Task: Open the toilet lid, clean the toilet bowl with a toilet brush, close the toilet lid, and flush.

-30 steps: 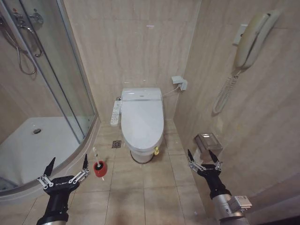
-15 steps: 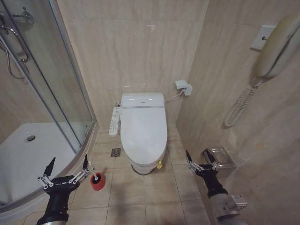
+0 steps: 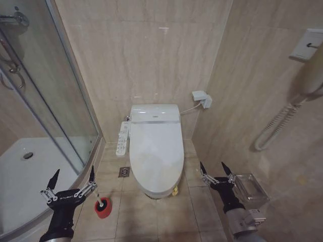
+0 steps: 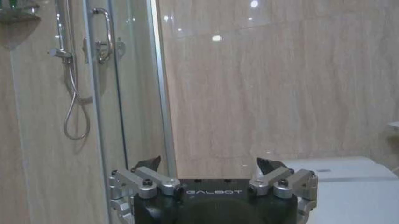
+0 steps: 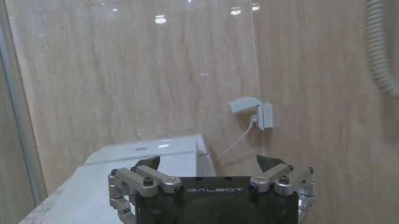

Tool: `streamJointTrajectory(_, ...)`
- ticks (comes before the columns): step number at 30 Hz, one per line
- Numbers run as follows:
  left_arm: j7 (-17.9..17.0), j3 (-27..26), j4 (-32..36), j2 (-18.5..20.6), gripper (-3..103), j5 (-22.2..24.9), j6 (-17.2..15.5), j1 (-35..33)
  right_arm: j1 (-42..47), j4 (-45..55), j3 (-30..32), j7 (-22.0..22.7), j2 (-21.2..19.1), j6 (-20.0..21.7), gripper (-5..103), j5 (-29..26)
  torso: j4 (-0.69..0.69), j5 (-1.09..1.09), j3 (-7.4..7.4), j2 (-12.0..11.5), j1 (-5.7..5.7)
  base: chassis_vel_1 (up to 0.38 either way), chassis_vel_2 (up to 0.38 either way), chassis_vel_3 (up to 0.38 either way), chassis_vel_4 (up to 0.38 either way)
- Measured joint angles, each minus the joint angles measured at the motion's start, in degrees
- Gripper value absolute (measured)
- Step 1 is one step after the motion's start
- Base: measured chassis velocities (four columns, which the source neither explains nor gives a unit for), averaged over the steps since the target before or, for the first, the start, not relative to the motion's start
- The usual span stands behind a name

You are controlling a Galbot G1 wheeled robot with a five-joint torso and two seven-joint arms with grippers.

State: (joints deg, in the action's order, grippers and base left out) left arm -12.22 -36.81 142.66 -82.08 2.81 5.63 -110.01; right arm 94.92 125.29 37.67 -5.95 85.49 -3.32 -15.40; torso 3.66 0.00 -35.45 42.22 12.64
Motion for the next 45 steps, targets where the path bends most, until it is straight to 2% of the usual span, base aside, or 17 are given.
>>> streamJointTrajectory(3,0.00,0.00,0.00,0.00,100,0.00,0.00,0.00,-0.08,-0.56,0.13,-0.22,-0.01,-0.95,100,0.09,0.00,0.00,0.00,0.00,0.00,-0.153,0.138,0.130,-0.138)
streamJointTrajectory(6,0.00,0.00,0.00,0.00,100,0.00,0.00,0.00,-0.36,-3.75,0.10,-0.05,-0.11,-4.77,100,0.85,0.00,0.00,-0.01,-0.01,0.04,-0.095,0.105,0.097,-0.091)
streamJointTrajectory(13,0.00,0.00,0.00,0.00,100,0.00,0.00,0.00,2.30,-8.17,-0.69,-1.74,0.28,-4.87,100,3.69,0.01,-0.01,0.01,0.00,-0.02,0.000,0.000,0.000,0.000)
streamJointTrajectory(23,0.00,0.00,0.00,0.00,100,0.00,0.00,0.00,4.36,-22.24,-3.61,-4.00,0.60,-7.16,100,6.90,0.01,0.00,0.01,0.00,-0.01,0.000,0.000,0.000,0.000)
streamJointTrajectory(31,0.00,0.01,0.00,0.00,100,0.00,0.00,0.00,-3.46,-34.71,-5.20,-4.18,2.15,-8.63,100,9.38,0.00,-0.01,0.00,0.00,0.00,0.000,0.000,0.000,0.000)
streamJointTrajectory(45,0.00,0.00,0.00,0.00,100,0.00,0.00,0.00,-11.09,-44.75,-5.43,-4.40,2.11,-9.19,100,10.35,0.01,-0.01,0.00,-0.01,0.01,0.000,0.000,0.000,0.000)
